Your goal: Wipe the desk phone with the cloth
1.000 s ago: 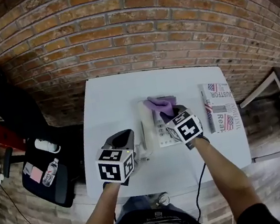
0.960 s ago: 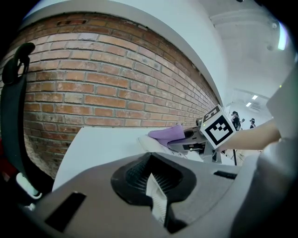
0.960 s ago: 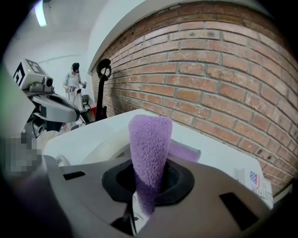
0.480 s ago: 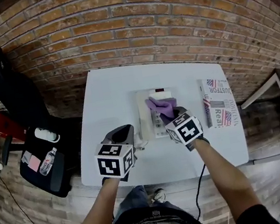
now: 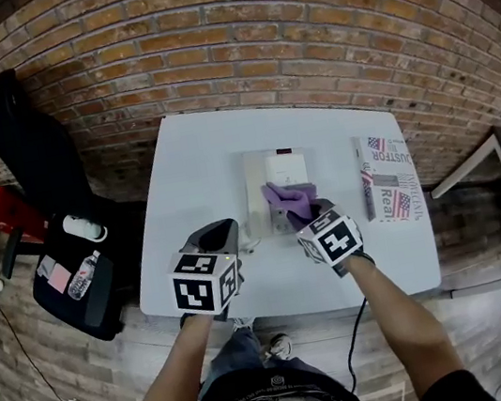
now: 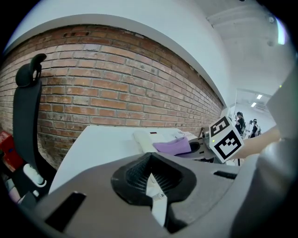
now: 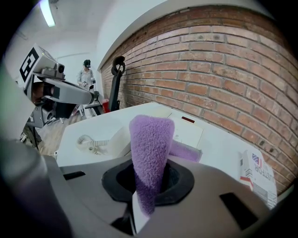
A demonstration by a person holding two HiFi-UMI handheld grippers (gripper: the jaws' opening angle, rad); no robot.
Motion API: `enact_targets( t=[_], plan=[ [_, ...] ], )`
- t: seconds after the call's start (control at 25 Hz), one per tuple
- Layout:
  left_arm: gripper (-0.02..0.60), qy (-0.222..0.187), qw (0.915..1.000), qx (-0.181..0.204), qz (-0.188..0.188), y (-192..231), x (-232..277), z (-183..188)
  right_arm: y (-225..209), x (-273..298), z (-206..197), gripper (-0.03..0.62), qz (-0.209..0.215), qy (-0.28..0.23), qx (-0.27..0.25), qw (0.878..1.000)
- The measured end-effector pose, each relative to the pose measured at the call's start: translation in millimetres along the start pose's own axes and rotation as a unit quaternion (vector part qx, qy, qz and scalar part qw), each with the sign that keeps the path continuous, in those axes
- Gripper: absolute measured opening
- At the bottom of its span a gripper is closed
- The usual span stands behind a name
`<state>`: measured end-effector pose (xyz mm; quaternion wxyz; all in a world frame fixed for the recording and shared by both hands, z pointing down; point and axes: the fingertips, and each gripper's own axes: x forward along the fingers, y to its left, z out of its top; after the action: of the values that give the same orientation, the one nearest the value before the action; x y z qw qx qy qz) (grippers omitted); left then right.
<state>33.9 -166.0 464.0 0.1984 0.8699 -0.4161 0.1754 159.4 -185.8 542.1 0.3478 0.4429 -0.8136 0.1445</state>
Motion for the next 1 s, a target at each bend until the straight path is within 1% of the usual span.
enact_targets(
  t=[0.28, 0.68, 0.88, 1.0],
  plan=[
    [0.005, -0.003, 1.0, -0.001, 0.005, -9.4, -9.7, -8.2, 17.0, -10.3, -18.7, 0.044, 0.018, 0.008, -0.003, 1.0],
    [0.005, -0.003, 1.0, -0.001, 0.006, -23.9, -17.1, -18.2, 41.4, -28.9, -47.1, 0.044, 0.051, 0.031, -0.024, 0.998],
    [0.005, -0.002, 1.0, 0.002, 0.004, -29.3, -17.5, -20.4, 42.3, -37.8, -48.4, 0.044, 0.05, 0.031, -0.033, 0.998],
    [0.005, -0.002, 1.0, 0.002, 0.005, -29.2, -15.9, -20.3, 36.3, -47.7, -37.6, 0.044, 0.042, 0.018, -0.041, 0.998]
  ],
)
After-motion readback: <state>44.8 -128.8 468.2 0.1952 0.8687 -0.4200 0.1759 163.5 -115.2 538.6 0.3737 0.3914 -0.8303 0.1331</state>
